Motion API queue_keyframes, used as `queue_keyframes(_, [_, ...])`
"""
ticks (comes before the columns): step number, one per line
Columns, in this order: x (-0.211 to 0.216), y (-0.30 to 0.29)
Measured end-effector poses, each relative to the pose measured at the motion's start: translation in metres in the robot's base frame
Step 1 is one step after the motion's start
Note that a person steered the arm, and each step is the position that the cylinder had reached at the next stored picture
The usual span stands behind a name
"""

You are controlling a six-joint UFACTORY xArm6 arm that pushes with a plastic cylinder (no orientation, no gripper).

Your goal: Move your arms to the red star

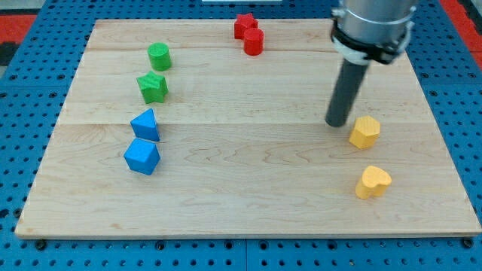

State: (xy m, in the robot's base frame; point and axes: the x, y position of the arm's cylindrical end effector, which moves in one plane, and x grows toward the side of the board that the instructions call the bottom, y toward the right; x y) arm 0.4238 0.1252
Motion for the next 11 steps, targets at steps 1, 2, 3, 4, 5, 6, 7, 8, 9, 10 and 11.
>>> queue_keyframes(1, [-0.061,-0.028])
queue_keyframes(2, [-0.084,-0.069])
queue_keyframes(3, [-0.081,-0.143])
queue_keyframes(4, [-0.079,-0.153])
queue_keyframes(5, [-0.079,-0.154])
queue_keyframes(6, [-0.079,-0.174])
queue_keyframes(7, [-0.079,-0.206])
queue_keyframes(8, [-0.079,-0.232])
queue_keyframes(9, [-0.101,-0.237])
queue_keyframes(10, [-0.110,-0.216])
queue_keyframes(11, [-0.154,-0.233])
